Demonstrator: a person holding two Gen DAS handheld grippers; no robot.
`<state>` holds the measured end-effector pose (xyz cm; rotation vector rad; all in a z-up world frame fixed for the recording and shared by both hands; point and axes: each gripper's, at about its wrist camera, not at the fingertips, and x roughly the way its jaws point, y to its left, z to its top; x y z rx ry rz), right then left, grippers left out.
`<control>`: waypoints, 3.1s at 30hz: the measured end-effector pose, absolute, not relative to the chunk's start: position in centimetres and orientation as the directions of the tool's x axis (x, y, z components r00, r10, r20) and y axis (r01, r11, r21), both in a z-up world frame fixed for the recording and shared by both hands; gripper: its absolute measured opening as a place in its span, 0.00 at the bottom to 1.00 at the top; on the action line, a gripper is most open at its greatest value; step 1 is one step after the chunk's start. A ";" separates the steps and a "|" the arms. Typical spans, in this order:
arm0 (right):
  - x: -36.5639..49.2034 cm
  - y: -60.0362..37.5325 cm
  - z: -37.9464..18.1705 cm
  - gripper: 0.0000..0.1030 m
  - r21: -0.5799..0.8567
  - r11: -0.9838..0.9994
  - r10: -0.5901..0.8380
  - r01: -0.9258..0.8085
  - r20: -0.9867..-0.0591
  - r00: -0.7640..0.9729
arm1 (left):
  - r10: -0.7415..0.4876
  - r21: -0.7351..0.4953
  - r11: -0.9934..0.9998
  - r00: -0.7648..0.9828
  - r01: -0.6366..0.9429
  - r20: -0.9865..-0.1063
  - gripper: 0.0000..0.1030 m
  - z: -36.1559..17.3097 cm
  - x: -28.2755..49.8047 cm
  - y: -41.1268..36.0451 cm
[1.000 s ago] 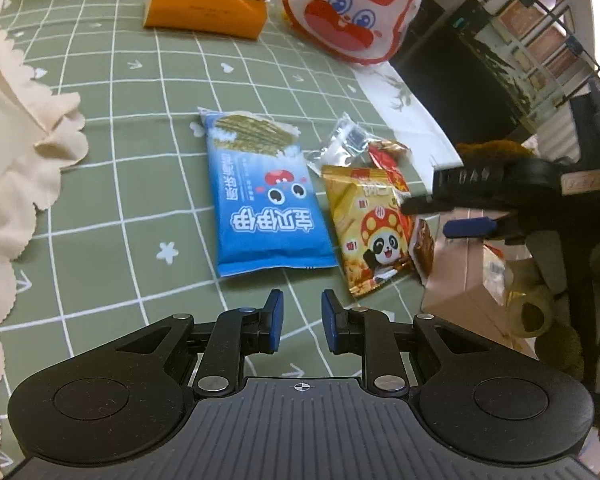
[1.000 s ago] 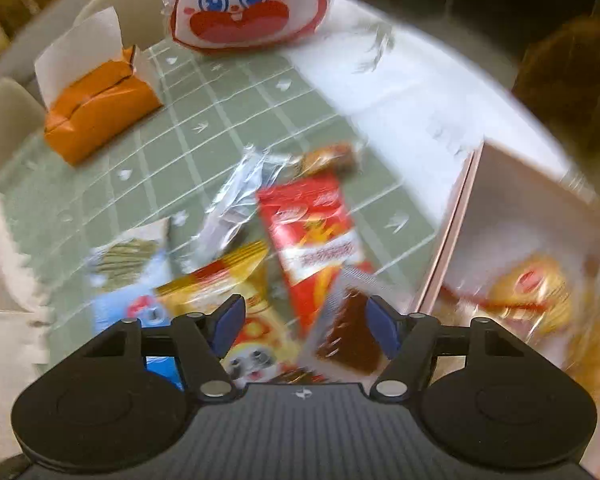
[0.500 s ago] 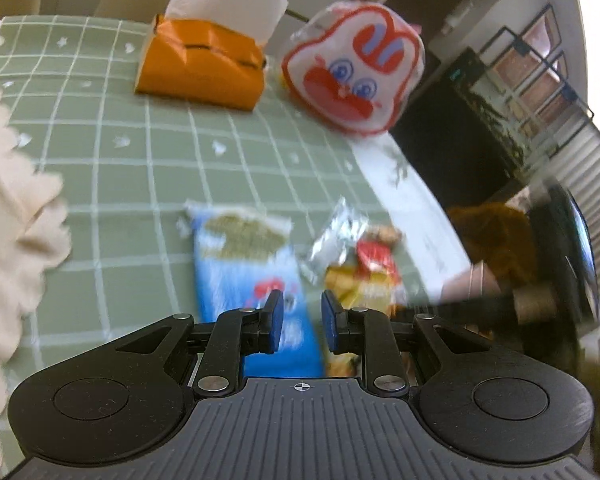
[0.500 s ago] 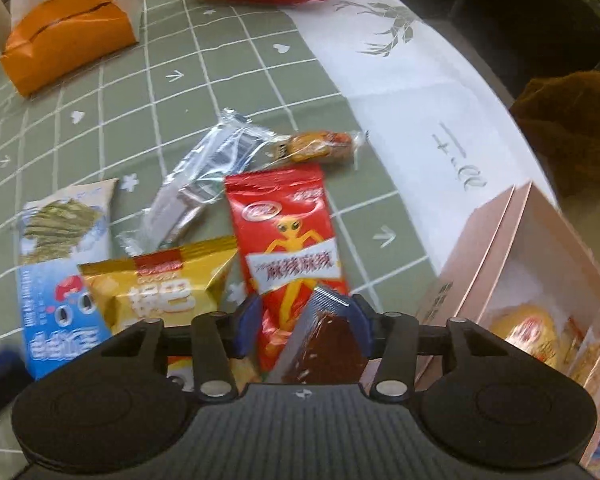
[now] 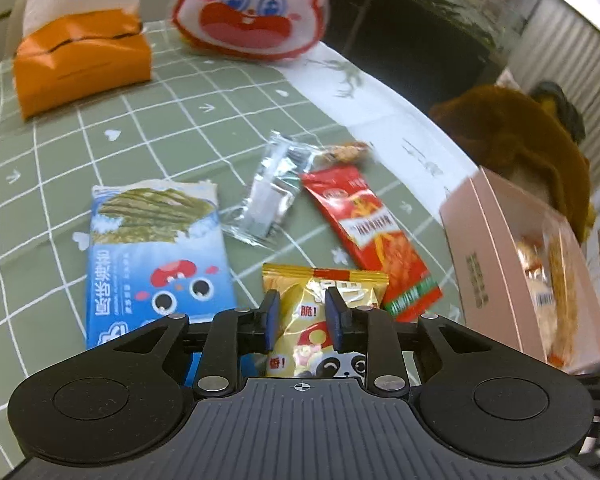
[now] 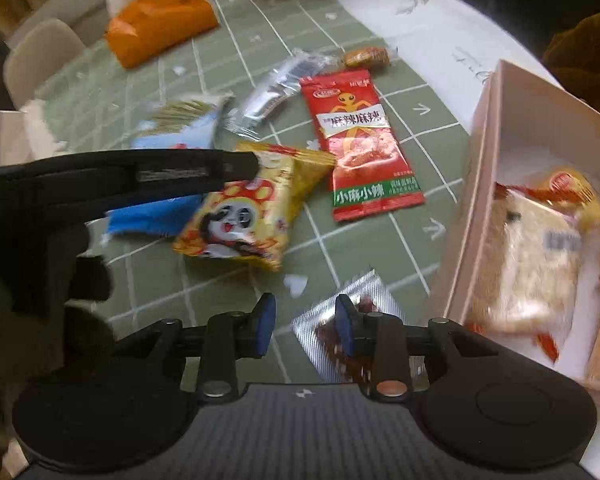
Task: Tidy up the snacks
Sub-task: 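Lift the panda packet with the left tool while the right hovers over the chocolate packet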
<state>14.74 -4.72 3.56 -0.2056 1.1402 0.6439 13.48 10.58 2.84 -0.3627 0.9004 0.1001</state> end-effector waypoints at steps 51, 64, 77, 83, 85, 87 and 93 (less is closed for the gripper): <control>7.2 -14.2 0.1 1.00 0.018 0.916 0.220 -0.402 -0.858 0.463 | -0.102 -0.204 0.972 0.574 -0.116 -0.812 0.39 3.5 10.1 5.5; 7.1 -14.1 0.1 1.00 0.018 0.918 0.222 -0.395 -0.850 0.478 | -0.036 -0.219 0.950 0.614 -0.225 -0.788 0.42 4.8 11.3 4.3; 7.1 -13.9 0.2 1.00 0.018 0.914 0.232 -0.406 -0.844 0.483 | -0.036 -0.122 0.987 0.590 -0.106 -0.806 0.61 3.2 12.3 2.7; 6.6 -14.0 0.2 1.00 0.020 0.921 0.233 -0.389 -0.829 0.509 | -0.003 -0.123 0.978 0.575 -0.170 -0.818 0.85 2.5 12.6 3.9; 6.5 -14.1 0.1 1.00 0.020 0.924 0.232 -0.383 -0.824 0.517 | -0.044 -0.182 0.965 0.565 -0.190 -0.824 0.86 2.2 12.9 4.7; 6.4 -14.1 0.2 1.00 0.020 0.927 0.230 -0.375 -0.821 0.523 | -0.048 -0.183 0.966 0.566 -0.185 -0.823 0.87 2.2 13.2 4.8; 6.5 -14.1 0.3 1.00 0.019 0.923 0.230 -0.385 -0.828 0.511 | -0.081 -0.201 0.969 0.583 -0.144 -0.809 0.81 2.1 12.9 4.6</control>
